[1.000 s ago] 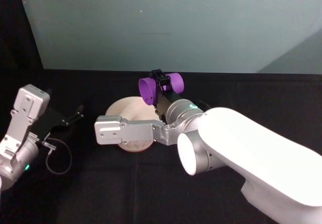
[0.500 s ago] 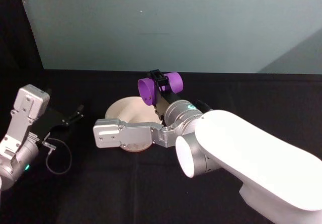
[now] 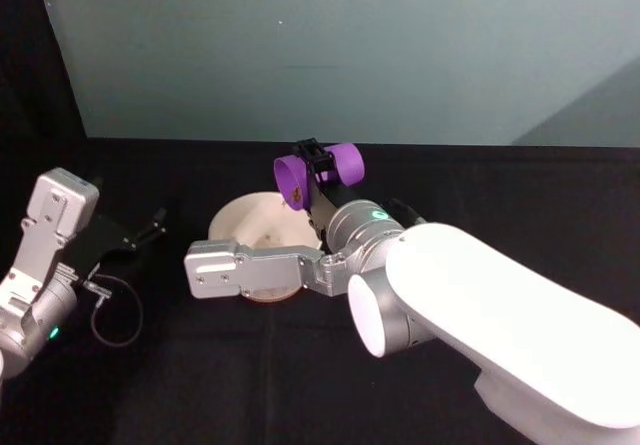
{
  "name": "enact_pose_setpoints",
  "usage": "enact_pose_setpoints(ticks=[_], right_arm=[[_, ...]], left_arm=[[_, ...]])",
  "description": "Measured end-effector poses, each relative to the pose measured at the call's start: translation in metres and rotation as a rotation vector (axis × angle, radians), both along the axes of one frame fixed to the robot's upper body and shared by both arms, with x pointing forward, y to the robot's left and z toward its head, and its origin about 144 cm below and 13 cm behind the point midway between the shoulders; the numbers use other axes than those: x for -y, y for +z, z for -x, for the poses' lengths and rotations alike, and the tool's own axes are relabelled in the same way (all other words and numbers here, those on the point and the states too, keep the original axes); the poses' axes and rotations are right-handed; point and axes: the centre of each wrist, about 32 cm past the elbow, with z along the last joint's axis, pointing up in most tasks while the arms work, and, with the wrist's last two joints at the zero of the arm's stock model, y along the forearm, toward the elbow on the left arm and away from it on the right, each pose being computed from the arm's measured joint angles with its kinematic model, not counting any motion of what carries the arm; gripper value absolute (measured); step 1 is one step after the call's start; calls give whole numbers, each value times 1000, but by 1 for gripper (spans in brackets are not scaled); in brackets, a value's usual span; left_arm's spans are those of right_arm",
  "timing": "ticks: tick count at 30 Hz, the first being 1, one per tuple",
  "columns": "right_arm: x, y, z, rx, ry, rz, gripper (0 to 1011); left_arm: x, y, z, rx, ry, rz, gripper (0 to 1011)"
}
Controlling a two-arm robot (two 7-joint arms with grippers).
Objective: Pick up the cup and pour the mung beans from the cup into the bowl.
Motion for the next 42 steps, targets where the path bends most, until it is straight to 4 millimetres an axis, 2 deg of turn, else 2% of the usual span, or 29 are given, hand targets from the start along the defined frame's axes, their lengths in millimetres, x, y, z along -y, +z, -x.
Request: enact_pose_setpoints(ticks=[42], right_arm=[[-7,-1,3,29,-4,66,735]], left_arm=[[0,0,0,0,0,0,1011]])
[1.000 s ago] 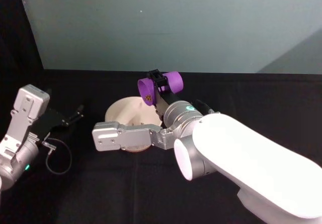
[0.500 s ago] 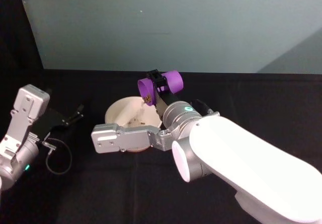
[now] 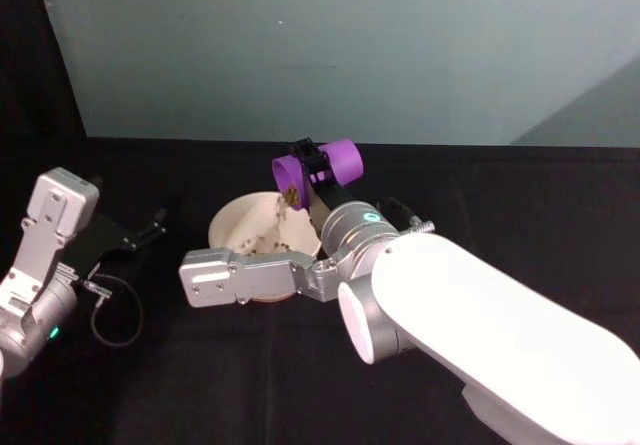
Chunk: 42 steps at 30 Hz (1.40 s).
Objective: Pick up the cup and pour the mung beans from the cup into the bowl.
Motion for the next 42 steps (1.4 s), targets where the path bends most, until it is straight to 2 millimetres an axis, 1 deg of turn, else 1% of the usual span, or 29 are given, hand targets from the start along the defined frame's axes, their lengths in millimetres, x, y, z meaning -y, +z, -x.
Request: enact_pose_setpoints(ticks=[42], right_arm=[[-5,-1,3,22,-1,34,734]], left_arm=[[0,0,0,0,0,0,1011]])
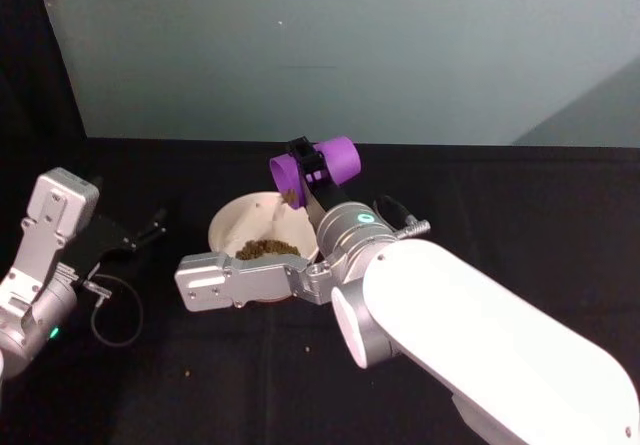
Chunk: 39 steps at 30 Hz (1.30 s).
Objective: Pick up the cup and pour the mung beans from the cup into the bowl.
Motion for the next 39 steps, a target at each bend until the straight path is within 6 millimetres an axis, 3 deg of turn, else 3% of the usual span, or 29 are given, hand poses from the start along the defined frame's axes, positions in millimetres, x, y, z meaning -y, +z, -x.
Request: enact_pose_setpoints(ticks=[39], right_arm=[[-6,-2,3,40,-4,67,735]], left_arm=[[0,0,0,0,0,0,1011]])
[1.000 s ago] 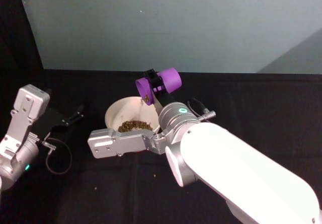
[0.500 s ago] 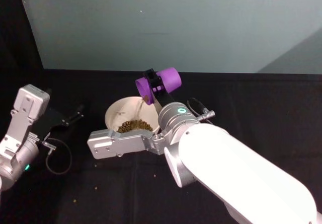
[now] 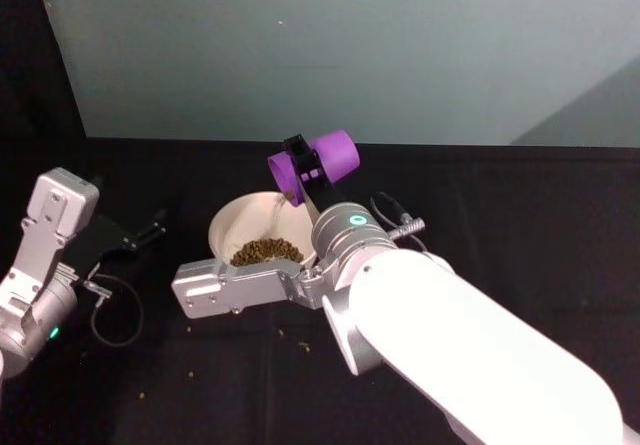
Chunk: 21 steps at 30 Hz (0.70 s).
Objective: Pick up the cup and pour the mung beans from the cup into the bowl.
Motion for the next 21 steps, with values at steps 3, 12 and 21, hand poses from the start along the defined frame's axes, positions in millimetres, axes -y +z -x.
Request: enact_pose_setpoints(ticks=[3,12,21], right_arm=[[-1,0,1,4,0,7,735],[-3,-2,2,13,2,26,735],[-5,-3,3,27,1,50,735]], left_arm=[[0,0,0,0,0,0,1011],[0,0,0,0,0,0,1011],[0,0,0,0,0,0,1011]])
